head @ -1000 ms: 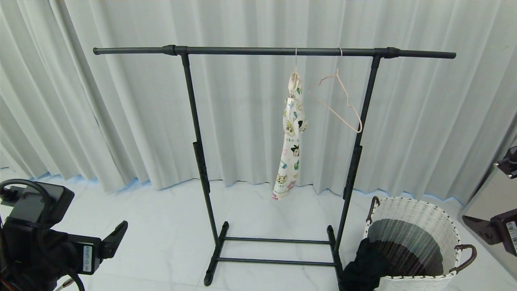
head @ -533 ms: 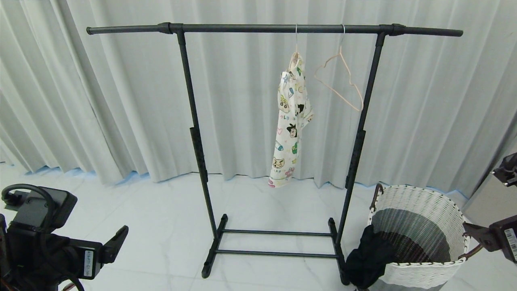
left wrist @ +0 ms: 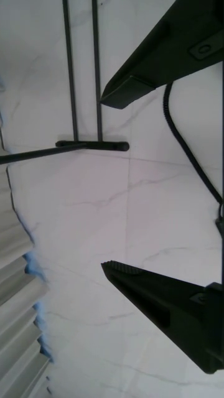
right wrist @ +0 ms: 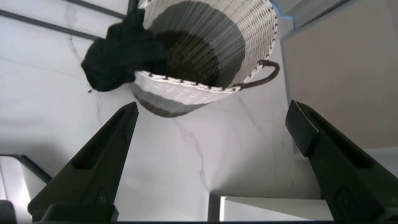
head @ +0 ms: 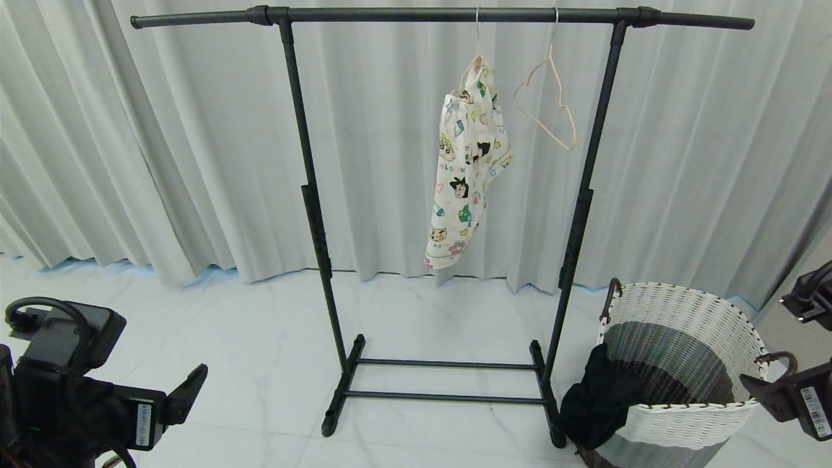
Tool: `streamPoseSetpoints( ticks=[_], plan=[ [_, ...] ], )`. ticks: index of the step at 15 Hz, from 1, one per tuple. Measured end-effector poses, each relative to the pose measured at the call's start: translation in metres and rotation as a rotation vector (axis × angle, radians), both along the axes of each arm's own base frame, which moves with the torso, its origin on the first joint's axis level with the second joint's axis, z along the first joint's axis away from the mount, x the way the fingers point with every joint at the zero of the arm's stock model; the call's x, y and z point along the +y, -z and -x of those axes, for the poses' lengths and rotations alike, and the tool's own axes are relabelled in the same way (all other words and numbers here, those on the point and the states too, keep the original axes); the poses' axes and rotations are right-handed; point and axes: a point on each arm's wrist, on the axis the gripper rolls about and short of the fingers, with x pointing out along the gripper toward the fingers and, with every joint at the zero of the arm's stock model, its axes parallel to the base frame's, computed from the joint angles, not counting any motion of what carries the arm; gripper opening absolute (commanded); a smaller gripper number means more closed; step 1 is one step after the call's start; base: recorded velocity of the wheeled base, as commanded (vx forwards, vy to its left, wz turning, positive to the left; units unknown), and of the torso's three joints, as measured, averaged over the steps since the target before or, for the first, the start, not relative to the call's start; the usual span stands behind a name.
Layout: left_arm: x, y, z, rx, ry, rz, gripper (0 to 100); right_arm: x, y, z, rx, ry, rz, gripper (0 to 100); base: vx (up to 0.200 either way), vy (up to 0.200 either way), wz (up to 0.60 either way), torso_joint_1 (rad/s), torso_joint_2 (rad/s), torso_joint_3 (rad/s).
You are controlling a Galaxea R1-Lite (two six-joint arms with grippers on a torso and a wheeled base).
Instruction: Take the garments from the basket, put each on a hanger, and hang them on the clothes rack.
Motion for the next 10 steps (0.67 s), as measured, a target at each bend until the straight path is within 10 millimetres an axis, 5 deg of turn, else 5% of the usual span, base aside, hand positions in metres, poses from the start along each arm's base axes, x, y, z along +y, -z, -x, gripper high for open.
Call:
streamPoseSetpoints(
  ticks=[3, 10],
  plan=[
    [0.0, 0.0, 0.0, 0.001, 0.002, 0.0, 100, -0.003, 0.021, 0.002, 0.012, 0.003, 0.015, 100, 0.0, 0.0, 0.0, 0.0, 0.0, 0.0],
    [-0.005, -0.003, -0.003, -0.006, 0.036, 0.002, 100, -0.001, 0.067, -0.017, 0.061, -0.038, -0.036, 100, 0.2, 0.0, 0.0, 0.002, 0.0, 0.005]
  ],
)
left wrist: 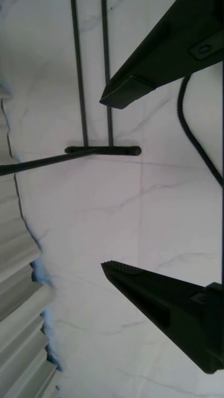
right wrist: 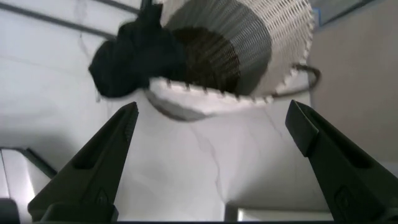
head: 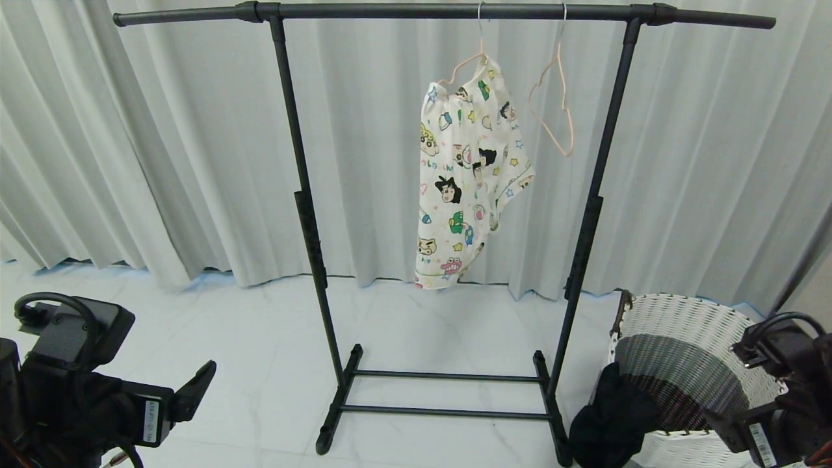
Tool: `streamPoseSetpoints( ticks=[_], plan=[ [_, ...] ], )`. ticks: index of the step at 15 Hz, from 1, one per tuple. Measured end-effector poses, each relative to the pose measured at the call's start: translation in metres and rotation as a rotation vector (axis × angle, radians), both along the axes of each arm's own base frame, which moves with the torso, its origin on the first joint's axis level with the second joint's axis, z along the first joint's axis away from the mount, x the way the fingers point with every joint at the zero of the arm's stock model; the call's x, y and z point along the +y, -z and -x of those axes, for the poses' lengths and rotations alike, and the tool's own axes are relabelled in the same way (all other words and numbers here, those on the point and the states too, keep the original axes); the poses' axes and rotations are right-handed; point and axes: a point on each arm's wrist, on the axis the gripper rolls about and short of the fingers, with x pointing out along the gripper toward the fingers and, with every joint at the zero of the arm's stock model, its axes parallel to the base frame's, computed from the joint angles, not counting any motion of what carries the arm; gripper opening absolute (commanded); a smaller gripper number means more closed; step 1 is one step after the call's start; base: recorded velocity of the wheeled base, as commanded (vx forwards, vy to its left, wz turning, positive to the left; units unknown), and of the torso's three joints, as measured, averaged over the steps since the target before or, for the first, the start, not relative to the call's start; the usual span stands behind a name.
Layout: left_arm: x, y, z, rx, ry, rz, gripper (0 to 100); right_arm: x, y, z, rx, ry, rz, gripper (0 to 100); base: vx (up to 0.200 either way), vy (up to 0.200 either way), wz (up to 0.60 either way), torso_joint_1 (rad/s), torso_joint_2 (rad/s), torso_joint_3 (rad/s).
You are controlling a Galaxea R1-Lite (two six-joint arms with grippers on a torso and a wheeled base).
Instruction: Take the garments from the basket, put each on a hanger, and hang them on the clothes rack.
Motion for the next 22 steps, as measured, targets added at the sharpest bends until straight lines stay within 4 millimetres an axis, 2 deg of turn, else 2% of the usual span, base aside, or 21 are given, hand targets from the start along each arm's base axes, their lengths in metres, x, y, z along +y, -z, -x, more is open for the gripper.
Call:
streamPoseSetpoints(
  ticks=[3, 5, 10, 14, 16, 19, 22],
  plan=[
    [-0.001, 0.0, -0.001, 0.001, 0.002, 0.0, 100, 0.003, 0.035, -0.003, 0.159, -0.222, 0.063, 100, 0.0, 0.0, 0.0, 0.0, 0.0, 0.0],
    [-0.002, 0.0, 0.0, 0.004, 0.016, -0.001, 100, 0.003, 0.051, -0.008, 0.235, -0.25, 0.093, 100, 0.0, 0.0, 0.0, 0.0, 0.0, 0.0],
    [-0.005, -0.002, 0.002, -0.012, 0.038, 0.002, 100, 0.006, 0.085, -0.036, 0.315, -0.346, 0.14, 100, 0.0, 0.0, 0.0, 0.0, 0.0, 0.0],
    [-0.006, -0.003, 0.007, -0.027, 0.053, 0.006, 100, -0.034, 0.107, -0.089, 0.335, -0.604, 0.326, 100, 0.0, 0.0, 0.0, 0.0, 0.0, 0.0],
    [-0.008, -0.003, 0.009, -0.027, 0.073, 0.006, 100, -0.049, 0.116, -0.114, 0.3, -0.675, 0.325, 100, 0.0, 0.0, 0.0, 0.0, 0.0, 0.0],
    [-0.011, -0.001, 0.01, -0.023, 0.097, 0.005, 100, -0.054, 0.13, -0.13, 0.3, -0.711, 0.277, 100, 0.0, 0.0, 0.0, 0.0, 0.0, 0.0],
    [-0.012, -0.001, 0.01, -0.02, 0.103, 0.004, 100, -0.054, 0.139, -0.137, 0.315, -0.717, 0.265, 100, 0.0, 0.0, 0.0, 0.0, 0.0, 0.0]
  ],
)
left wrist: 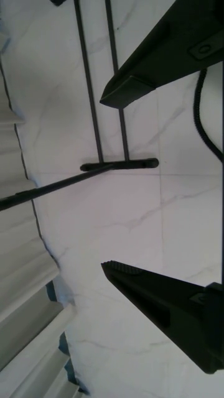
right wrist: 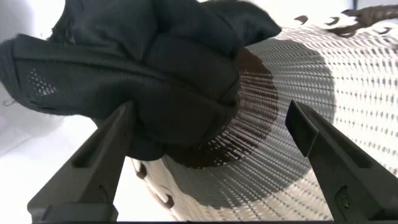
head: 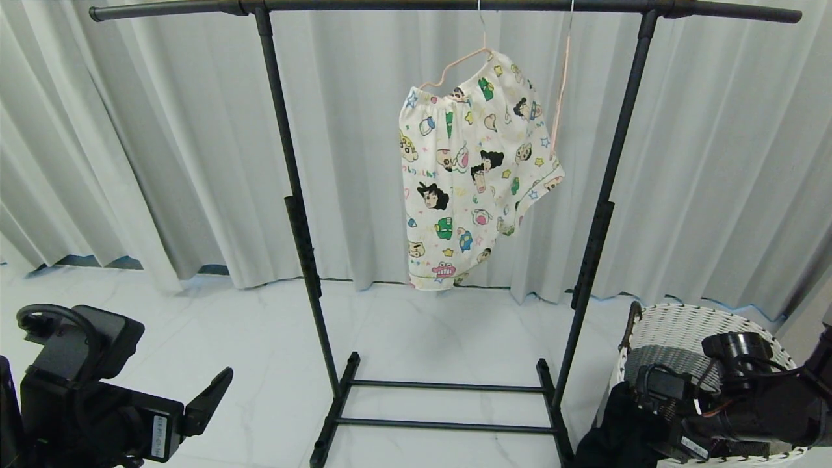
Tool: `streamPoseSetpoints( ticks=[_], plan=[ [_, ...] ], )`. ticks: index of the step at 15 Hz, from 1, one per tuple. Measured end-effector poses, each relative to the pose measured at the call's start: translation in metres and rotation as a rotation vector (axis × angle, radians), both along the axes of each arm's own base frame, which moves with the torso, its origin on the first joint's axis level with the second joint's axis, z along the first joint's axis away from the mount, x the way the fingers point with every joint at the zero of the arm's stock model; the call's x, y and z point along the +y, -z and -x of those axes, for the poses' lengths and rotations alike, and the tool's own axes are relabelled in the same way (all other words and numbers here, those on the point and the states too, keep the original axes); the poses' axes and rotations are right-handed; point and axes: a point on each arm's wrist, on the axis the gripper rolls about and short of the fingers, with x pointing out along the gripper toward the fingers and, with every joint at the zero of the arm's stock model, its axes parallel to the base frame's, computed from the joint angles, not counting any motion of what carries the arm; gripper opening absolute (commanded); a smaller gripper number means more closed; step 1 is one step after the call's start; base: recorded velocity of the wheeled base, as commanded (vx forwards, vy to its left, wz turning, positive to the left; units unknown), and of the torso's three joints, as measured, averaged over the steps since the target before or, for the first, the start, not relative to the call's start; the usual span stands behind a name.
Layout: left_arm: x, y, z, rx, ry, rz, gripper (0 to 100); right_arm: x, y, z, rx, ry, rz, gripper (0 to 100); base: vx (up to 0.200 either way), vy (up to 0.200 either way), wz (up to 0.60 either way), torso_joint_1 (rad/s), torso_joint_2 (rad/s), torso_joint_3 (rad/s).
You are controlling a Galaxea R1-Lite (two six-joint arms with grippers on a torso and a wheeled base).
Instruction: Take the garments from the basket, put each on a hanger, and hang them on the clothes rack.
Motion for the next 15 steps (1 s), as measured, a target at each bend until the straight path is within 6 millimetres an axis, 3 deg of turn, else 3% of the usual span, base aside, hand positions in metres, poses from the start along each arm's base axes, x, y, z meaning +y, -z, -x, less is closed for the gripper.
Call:
streamPoseSetpoints(
  ticks=[1, 2, 10, 15],
  plan=[
    [0.0, 0.0, 0.0, 0.001, 0.0, 0.0, 100, 0.001, 0.002, -0.001, 0.004, -0.003, -0.002, 100, 0.0, 0.0, 0.0, 0.0, 0.0, 0.0],
    [0.0, 0.0, 0.0, 0.002, 0.0, 0.0, 100, 0.002, 0.003, -0.002, 0.008, -0.009, -0.009, 0, 0.0, 0.0, 0.0, 0.0, 0.0, 0.0],
    [0.0, 0.004, 0.001, 0.014, 0.0, -0.005, 100, 0.005, 0.005, 0.0, 0.019, -0.055, -0.077, 0, 0.0, 0.0, 0.0, 0.0, 0.0, 0.0],
    [-0.001, 0.004, 0.002, 0.017, 0.011, -0.003, 100, 0.008, -0.018, 0.0, -0.034, -0.011, -0.164, 0, 0.0, 0.0, 0.0, 0.0, 0.0, 0.0]
  ],
)
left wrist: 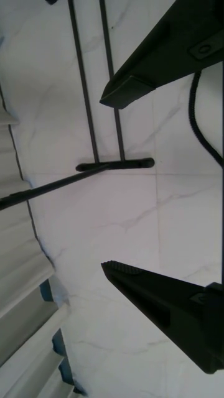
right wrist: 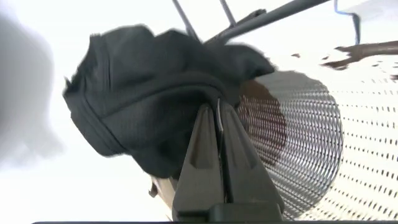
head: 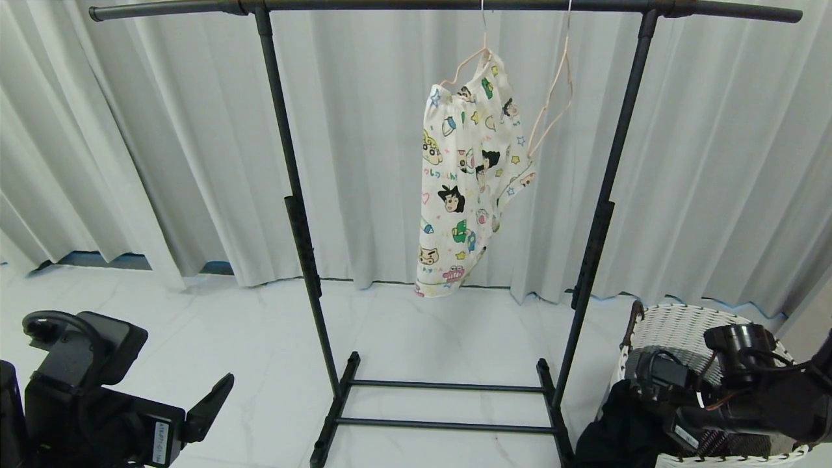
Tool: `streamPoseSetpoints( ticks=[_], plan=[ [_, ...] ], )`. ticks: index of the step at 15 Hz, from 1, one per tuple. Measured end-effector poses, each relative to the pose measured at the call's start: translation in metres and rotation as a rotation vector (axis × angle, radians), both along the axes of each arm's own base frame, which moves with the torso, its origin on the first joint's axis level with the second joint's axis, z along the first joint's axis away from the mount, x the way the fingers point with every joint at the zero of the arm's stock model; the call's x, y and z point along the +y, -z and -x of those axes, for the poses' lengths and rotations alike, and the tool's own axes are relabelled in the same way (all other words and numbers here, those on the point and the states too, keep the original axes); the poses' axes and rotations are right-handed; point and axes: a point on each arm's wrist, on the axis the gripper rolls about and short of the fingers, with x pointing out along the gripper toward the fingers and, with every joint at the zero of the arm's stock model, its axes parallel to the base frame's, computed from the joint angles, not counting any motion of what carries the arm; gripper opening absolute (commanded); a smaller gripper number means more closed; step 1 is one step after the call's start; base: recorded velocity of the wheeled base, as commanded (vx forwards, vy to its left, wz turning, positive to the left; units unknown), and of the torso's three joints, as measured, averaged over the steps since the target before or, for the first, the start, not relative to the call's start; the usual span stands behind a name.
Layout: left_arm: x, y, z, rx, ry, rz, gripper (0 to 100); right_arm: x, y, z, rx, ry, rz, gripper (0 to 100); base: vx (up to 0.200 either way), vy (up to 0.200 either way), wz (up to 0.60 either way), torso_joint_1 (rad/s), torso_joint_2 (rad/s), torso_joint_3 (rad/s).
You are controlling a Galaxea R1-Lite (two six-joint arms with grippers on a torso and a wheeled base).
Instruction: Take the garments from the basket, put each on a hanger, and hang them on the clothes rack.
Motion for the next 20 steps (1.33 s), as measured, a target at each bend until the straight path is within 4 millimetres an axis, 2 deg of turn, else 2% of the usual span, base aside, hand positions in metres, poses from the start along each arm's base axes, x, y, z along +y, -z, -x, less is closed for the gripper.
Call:
streamPoseSetpoints(
  ticks=[3, 7, 9, 11, 13, 15, 20],
  plan=[
    [-0.009, 0.0, 0.003, 0.004, 0.085, 0.012, 100, 0.013, -0.028, 0.006, -0.005, 0.06, -0.102, 0, 0.0, 0.0, 0.0, 0.0, 0.0, 0.0],
    [-0.029, 0.002, 0.006, 0.063, 0.414, 0.088, 100, 0.022, -0.074, 0.016, 0.005, 0.06, -0.2, 0, 0.0, 0.0, 0.0, 0.0, 0.0, 0.0],
    [-0.039, 0.005, 0.002, 0.102, 0.48, 0.091, 100, 0.023, -0.099, 0.02, 0.013, 0.044, -0.249, 0, 0.0, 0.0, 0.0, 0.0, 0.0, 0.0],
    [-0.056, 0.002, -0.011, 0.135, 0.534, 0.114, 100, 0.024, -0.125, 0.023, -0.017, 0.019, -0.297, 0, 0.0, 0.0, 0.0, 0.0, 0.0, 0.0],
    [-0.084, -0.004, -0.029, 0.173, 0.611, 0.183, 100, 0.025, -0.146, 0.025, -0.064, 0.02, -0.344, 0, 0.0, 0.0, 0.0, 0.0, 0.0, 0.0],
    [-0.115, -0.002, -0.041, 0.234, 0.7, 0.219, 100, 0.028, -0.161, 0.03, -0.088, 0.039, -0.399, 0, 0.0, 0.0, 0.0, 0.0, 0.0, 0.0],
    [-0.19, 0.03, -0.066, 0.404, 0.865, 0.245, 100, 0.037, -0.187, 0.051, -0.126, 0.031, -0.496, 0, 0.0, 0.0, 0.0, 0.0, 0.0, 0.0]
  ],
)
